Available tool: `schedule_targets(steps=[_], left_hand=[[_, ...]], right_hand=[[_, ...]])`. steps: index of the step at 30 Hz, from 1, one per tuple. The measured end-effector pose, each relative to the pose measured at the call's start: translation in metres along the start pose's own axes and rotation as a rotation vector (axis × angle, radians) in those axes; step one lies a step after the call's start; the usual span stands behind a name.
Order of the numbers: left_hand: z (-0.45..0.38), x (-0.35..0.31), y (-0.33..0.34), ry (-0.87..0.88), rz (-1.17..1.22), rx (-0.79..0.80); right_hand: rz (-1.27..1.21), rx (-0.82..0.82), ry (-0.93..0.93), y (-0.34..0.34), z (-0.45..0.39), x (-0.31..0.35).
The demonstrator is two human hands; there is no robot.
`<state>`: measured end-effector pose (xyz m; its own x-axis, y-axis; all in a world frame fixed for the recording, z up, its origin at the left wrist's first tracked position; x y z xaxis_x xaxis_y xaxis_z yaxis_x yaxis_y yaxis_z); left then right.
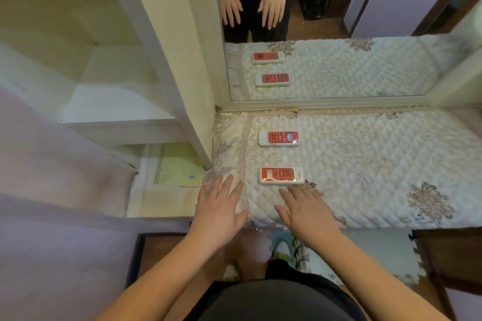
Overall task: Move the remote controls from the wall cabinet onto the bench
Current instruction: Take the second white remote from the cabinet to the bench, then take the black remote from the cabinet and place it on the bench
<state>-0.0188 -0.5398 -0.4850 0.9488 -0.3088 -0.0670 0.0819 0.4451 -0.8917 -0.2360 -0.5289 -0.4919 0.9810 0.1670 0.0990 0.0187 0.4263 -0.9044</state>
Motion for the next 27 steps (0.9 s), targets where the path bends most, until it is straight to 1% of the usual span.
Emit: schedule_targets(steps=[2,5,8,10,12,16,20,24,27], left_hand=[[0.013,0.007,0.004,0.026,0.027,0.011],[0.027,0.017,0.011,0.059,0.037,-0.013],[0.043,0.026,0.015,0.078,0.035,-0.005],[0.053,0.032,0.014,0.071,0.031,0.025],[0.062,0.039,0.014,0.048,0.005,0.010],[0.078,0.045,0.015,-0.019,-0.068,-0.063],[0.099,0.037,0.019,-0.078,-0.045,-0.101],[0.118,0.018,0.020,-0.167,-0.045,-0.134],[0.129,-0.012,0.018,-0.208,-0.036,-0.175]], right_hand=[[0.032,-0.015,0.018,0.002,0.011,0.019],[0.044,-0.008,0.030,0.011,0.030,0.039],[0.009,-0.029,0.048,0.017,0.047,0.052],[0.011,-0.050,0.070,0.017,0.057,0.059],[0.020,-0.071,0.078,0.015,0.063,0.065],[0.008,-0.104,0.017,0.010,0.068,0.070],[0.016,-0.118,-0.051,0.011,0.065,0.072],[0.013,-0.141,-0.119,0.009,0.069,0.069],[0.004,-0.149,-0.209,0.006,0.075,0.058]])
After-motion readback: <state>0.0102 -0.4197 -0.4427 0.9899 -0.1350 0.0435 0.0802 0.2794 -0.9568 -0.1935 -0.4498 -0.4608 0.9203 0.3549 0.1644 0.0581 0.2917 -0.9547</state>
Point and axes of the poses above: each hand's wrist, its own z-axis away from the middle knuckle, its own y-axis out of the palm, x = y × z, the point moved 1 cm from there along -z, towards the middle knuckle, and after that the axes turned 13 degrees about x, right-handed, at the moved point
